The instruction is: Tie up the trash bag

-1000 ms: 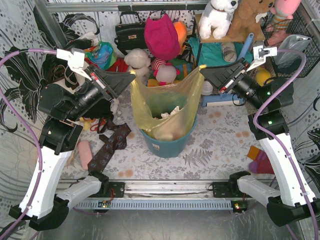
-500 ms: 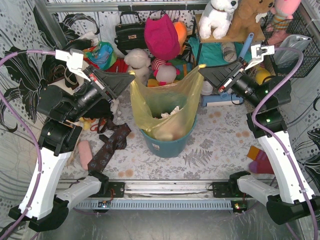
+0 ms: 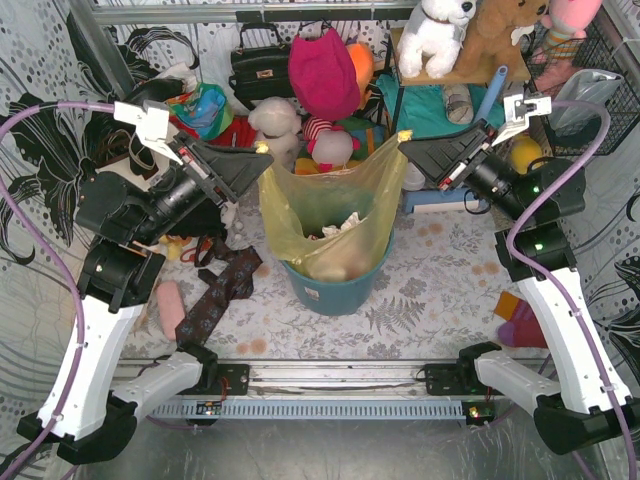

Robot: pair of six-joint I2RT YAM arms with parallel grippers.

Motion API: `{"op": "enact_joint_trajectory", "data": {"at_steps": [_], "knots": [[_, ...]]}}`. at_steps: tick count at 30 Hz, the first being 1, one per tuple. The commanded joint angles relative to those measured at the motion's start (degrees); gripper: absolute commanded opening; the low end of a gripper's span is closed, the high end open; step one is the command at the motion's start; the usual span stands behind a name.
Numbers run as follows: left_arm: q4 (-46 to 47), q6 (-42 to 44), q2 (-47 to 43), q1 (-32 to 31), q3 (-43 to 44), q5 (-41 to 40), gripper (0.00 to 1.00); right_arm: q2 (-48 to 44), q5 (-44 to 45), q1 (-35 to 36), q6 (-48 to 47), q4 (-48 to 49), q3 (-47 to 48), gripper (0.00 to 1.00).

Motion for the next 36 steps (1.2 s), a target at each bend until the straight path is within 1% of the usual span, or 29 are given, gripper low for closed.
{"op": "enact_joint_trajectory", "data": {"at_steps": [1,3,6,9,12,14,17,20,22,26,28,30,32,34,35,36], "knots": [[1.34,-0.17,-0.81,0.4,-1.05,0.27,0.35,-1.48,-0.87,-0.1,0.69,1.41,-0.22,0.2],[1.07,-0.1,-0.92,0.4,-1.17,0.33,0.29,-1.44,-0.85,-0.1,0.72,1.34,-0.24,0.2],[1.06,-0.26,-0.95,0.43,-1.21,0.21,0.25,-1.44,-0.92,-0.1,0.76,1.16,-0.07,0.19],[1.15,-0.13,-0.94,0.42,-0.94,0.05,0.11,-1.39,-0.73,-0.1,0.74,1.25,-0.06,0.12],[2.33,-0.45,-1.06,0.4,-0.71,0.22,0.04,-1.49,-0.55,-0.1,0.76,1.3,0.14,0.0],[4.16,-0.61,-1.32,0.46,-0.79,0.77,0.0,-1.54,-0.36,-0.1,0.69,1.95,0.21,0.0],[6.66,-0.11,-1.34,0.4,0.09,0.94,0.0,-1.09,0.44,-0.1,1.31,5.05,1.04,0.0],[8.89,0.24,-1.13,0.4,1.46,-0.38,0.0,0.84,1.12,-0.1,1.06,5.35,5.19,0.0],[10.54,-0.31,-1.06,0.46,1.57,-2.86,0.0,2.19,1.96,-0.1,0.8,4.95,8.08,0.0],[12.81,-1.89,-1.57,0.41,0.69,-11.53,0.0,3.08,4.22,-0.1,0.55,5.24,11.0,0.0],[16.84,-2.99,-2.03,0.4,-0.93,-12.47,0.0,3.22,4.73,-0.1,0.55,5.47,11.66,0.0],[21.64,-4.61,-1.28,0.44,-1.9,-9.84,0.0,3.5,4.64,-0.1,0.63,5.41,12.01,0.0],[28.06,-7.48,0.76,0.44,-3.18,-3.85,0.0,3.36,4.06,-0.1,1.42,5.97,10.48,0.0],[37.16,-12.65,2.69,0.44,-6.28,3.85,0.0,2.53,3.88,-0.1,3.25,7.55,6.39,0.0],[42.78,-15.5,3.52,0.43,-7.58,6.54,0.0,2.06,3.87,-0.09,4.59,9.01,3.65,0.0],[46.13,-17.75,4.62,0.47,-8.7,8.84,0.0,1.66,3.87,-0.1,5.75,10.06,1.22,0.0]]}}
